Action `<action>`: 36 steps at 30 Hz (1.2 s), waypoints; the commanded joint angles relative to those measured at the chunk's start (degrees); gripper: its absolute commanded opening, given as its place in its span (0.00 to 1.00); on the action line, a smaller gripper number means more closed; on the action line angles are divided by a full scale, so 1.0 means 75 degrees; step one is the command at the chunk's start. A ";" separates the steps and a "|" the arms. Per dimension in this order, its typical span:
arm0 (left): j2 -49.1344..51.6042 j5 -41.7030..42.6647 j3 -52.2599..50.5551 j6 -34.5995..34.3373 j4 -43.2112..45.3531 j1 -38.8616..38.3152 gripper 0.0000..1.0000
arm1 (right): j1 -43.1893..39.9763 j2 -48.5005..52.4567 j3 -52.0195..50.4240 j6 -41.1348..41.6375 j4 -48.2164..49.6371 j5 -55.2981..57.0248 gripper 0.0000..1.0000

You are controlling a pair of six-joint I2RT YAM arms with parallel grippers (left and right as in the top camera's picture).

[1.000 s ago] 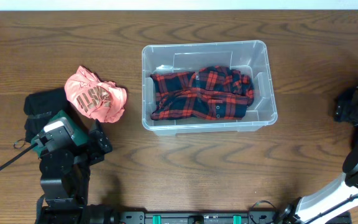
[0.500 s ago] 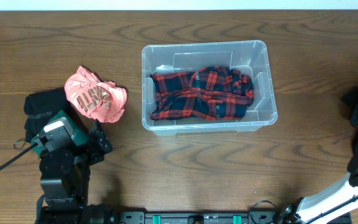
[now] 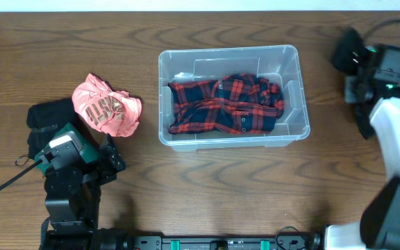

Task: Pack container
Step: 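Move the right gripper to the black clothing and grasp it, then carry the black clothing into the bin and release it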

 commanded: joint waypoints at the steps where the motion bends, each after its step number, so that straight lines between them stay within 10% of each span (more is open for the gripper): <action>1: 0.0000 0.0050 0.0122 -0.0044 -0.0032 0.0047 0.98 | 0.0694 -0.1049 0.0251 -0.0073 0.0067 0.0370 0.01; 12: 0.0000 0.0052 0.0122 -0.0044 -0.0029 0.0047 0.98 | 0.3695 -0.2226 0.0248 -0.0586 -0.0341 0.0405 0.01; 28: 0.0000 0.0052 0.0122 -0.0044 -0.0061 0.0047 0.98 | 0.6601 -0.0460 0.0239 -0.0061 -0.1480 -0.0204 0.01; 33: 0.0000 0.0052 0.0122 -0.0044 -0.0055 0.0047 0.98 | 0.6910 -0.0044 0.0242 0.0029 -0.1416 0.0236 0.72; 36: 0.0000 0.0050 0.0122 -0.0044 -0.0055 0.0047 0.98 | 0.6933 -0.0431 0.0396 0.0434 -0.1221 0.1451 0.86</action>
